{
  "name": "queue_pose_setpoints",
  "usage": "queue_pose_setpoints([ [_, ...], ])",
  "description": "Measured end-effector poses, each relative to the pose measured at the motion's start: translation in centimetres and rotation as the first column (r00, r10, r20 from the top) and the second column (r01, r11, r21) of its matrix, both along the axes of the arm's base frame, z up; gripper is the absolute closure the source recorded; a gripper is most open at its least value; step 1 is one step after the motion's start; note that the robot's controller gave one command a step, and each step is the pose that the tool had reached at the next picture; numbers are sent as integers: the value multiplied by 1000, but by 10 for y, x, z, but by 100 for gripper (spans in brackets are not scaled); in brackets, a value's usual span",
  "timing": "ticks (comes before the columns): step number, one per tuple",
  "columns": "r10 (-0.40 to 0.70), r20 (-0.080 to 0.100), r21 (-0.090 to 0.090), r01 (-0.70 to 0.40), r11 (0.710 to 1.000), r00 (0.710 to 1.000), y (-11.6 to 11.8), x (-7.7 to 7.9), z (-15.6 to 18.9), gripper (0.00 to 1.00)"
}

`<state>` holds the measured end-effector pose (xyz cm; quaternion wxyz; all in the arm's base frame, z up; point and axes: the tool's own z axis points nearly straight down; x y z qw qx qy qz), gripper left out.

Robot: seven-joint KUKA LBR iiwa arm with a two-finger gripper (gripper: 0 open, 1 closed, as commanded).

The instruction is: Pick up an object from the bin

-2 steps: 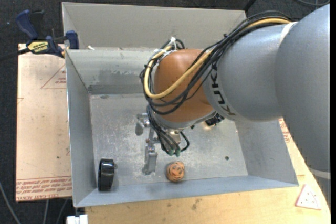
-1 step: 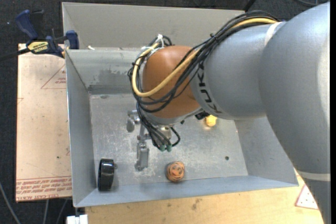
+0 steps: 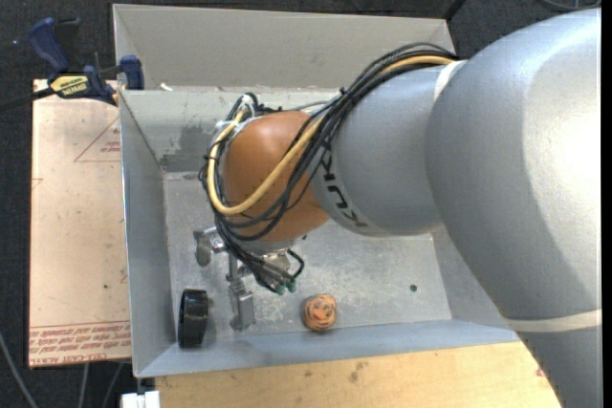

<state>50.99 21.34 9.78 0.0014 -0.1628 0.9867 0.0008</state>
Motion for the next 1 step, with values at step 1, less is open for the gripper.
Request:
queue_pose_setpoints([
  [1,86,-4,-1,-86,996,996,10,-8,-16,0],
])
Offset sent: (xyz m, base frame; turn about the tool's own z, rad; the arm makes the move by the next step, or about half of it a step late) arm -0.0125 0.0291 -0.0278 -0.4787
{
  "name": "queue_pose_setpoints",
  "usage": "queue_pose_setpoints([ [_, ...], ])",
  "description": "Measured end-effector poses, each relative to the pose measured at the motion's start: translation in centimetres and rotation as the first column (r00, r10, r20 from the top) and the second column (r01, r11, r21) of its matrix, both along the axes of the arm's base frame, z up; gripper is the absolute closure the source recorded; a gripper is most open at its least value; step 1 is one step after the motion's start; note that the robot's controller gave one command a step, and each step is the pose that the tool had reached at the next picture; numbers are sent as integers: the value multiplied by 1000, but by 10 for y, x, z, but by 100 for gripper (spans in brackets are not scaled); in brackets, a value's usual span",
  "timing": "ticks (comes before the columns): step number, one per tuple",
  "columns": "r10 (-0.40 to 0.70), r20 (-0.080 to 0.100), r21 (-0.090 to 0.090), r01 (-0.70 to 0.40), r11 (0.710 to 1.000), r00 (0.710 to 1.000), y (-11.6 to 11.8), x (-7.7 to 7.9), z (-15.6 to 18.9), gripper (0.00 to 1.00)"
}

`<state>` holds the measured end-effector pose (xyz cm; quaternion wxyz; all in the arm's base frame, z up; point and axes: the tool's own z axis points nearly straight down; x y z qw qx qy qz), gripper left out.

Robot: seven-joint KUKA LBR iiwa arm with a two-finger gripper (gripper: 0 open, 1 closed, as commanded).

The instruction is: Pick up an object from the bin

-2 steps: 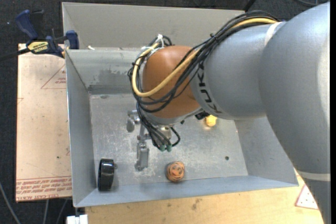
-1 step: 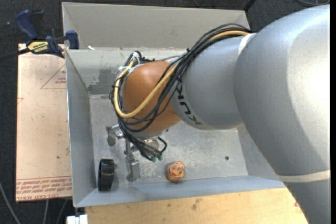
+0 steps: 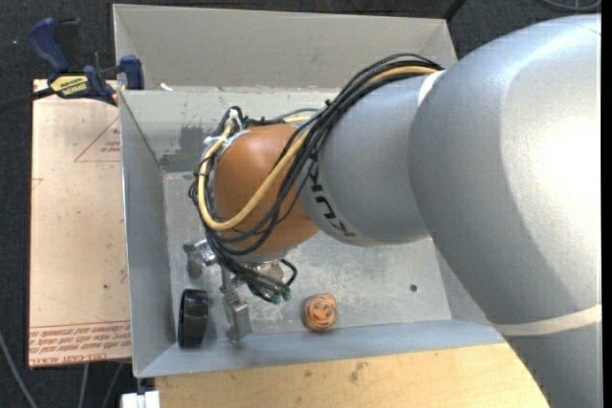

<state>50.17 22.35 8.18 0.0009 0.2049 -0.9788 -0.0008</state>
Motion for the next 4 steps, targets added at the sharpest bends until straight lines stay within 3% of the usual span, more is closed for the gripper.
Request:
queue_pose_setpoints([
  [1,-245,1,0,245,969,969,4,-1,-3,0],
  [2,187,10,2,-187,982,982,29,-5,-11,100],
  [3,187,10,2,-187,982,982,29,-5,-11,100],
  [4,189,-2,-1,-189,982,982,11,-6,48,100],
])
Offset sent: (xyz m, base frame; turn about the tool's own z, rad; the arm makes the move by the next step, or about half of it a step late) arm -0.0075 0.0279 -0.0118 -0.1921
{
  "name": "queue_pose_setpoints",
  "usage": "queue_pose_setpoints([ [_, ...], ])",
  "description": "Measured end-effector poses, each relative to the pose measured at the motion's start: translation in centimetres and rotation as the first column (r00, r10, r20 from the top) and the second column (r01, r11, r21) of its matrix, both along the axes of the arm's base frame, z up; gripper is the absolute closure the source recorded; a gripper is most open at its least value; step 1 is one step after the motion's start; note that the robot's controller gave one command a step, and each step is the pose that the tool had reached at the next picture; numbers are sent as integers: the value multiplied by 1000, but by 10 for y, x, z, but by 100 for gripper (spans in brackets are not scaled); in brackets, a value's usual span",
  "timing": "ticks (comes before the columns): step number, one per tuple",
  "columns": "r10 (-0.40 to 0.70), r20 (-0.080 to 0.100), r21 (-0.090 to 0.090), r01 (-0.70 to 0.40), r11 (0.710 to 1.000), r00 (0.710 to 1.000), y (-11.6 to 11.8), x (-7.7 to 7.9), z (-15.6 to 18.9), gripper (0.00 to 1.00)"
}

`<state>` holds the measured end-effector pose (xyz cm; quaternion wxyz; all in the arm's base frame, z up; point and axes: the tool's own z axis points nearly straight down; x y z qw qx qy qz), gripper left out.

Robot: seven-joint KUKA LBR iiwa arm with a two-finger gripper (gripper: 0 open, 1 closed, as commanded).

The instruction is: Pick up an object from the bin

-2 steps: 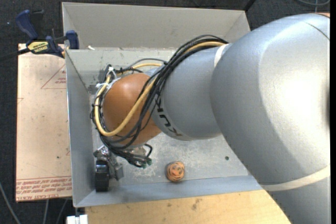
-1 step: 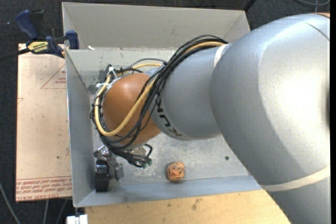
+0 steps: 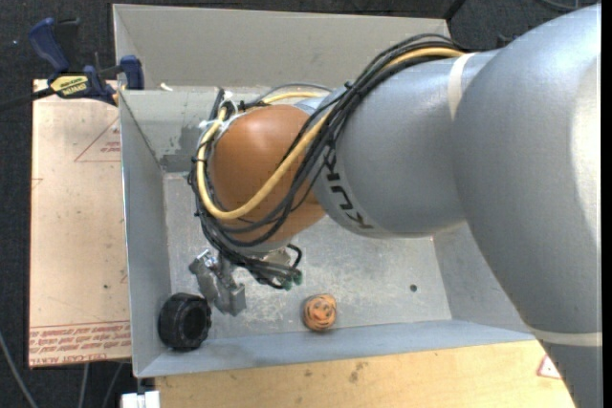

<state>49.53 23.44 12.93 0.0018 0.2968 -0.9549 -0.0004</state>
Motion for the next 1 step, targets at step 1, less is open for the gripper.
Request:
queue_pose_setpoints([
  [1,-34,14,7,34,999,999,6,-3,4,100],
])
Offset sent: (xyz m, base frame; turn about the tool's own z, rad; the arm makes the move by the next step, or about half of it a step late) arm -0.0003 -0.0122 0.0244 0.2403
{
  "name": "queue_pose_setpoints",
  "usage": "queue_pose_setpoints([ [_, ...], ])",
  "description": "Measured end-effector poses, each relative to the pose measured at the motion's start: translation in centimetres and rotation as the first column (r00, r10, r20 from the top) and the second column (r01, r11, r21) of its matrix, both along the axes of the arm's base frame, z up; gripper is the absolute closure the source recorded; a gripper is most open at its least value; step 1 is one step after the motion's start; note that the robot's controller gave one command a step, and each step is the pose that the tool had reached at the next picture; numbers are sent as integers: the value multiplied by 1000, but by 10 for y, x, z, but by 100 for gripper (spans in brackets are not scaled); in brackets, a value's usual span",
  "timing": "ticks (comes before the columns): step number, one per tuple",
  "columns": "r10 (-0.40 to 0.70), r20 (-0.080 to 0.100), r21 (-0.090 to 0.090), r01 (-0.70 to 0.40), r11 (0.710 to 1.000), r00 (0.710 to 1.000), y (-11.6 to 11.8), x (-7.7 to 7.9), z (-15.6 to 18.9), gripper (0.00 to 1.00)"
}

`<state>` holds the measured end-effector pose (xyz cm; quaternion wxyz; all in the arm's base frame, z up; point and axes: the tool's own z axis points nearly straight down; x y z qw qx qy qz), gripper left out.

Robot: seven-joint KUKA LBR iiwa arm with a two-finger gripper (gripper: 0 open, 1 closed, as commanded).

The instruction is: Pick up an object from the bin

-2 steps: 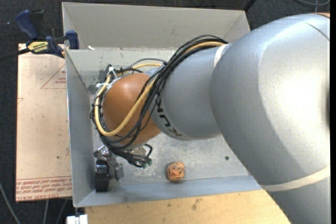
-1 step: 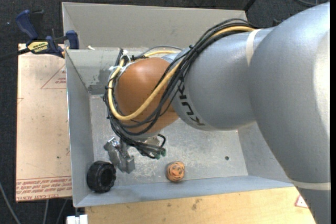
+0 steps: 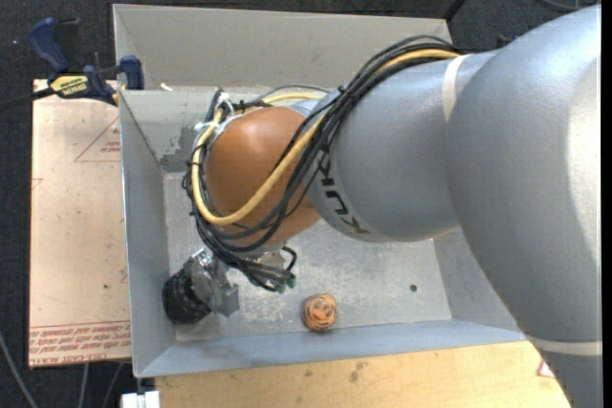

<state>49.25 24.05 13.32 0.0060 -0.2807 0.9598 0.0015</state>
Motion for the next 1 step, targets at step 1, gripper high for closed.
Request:
queue_pose_setpoints([
  [1,-78,-16,-7,78,997,997,-7,-3,-17,100],
])
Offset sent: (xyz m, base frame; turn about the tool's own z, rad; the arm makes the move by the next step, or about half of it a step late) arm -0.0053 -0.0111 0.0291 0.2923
